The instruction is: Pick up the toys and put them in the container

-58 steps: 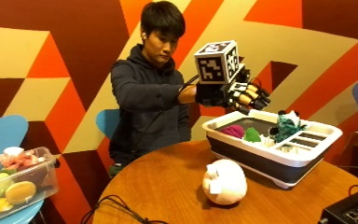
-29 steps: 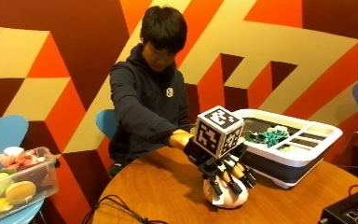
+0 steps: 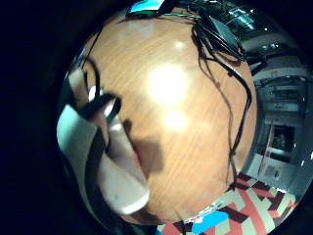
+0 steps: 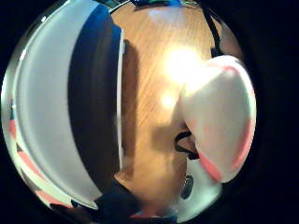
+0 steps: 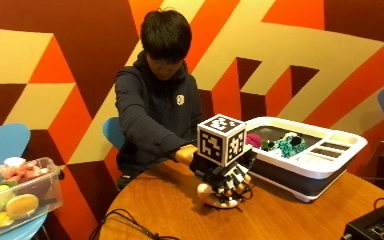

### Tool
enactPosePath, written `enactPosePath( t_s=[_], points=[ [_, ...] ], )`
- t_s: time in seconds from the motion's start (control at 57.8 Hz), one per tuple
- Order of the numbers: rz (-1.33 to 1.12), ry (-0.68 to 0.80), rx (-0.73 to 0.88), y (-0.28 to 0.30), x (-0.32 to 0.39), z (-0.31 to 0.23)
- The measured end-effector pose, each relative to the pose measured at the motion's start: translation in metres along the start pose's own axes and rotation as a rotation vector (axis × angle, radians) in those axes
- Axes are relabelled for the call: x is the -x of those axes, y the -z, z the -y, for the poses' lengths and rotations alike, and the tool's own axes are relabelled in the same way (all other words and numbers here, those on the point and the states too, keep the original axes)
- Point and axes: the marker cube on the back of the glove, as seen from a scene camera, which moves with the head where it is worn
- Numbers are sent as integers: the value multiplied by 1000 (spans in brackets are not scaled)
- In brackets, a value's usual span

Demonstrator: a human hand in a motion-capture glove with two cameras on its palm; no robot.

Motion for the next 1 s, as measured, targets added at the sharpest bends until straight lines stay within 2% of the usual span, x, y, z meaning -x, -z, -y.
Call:
enactPosePath(
  t_s=[0.294,0.537,0.692,0.865,1.004],
  points=[
    [22,26,10,46,-10,-65],
    [108,77,-151,156,-5,-109],
    [140,119,-249,201,8,-122],
    [124,179,-265,218,40,-122],
    [249,264,-325,215,79,-114]
  ],
)
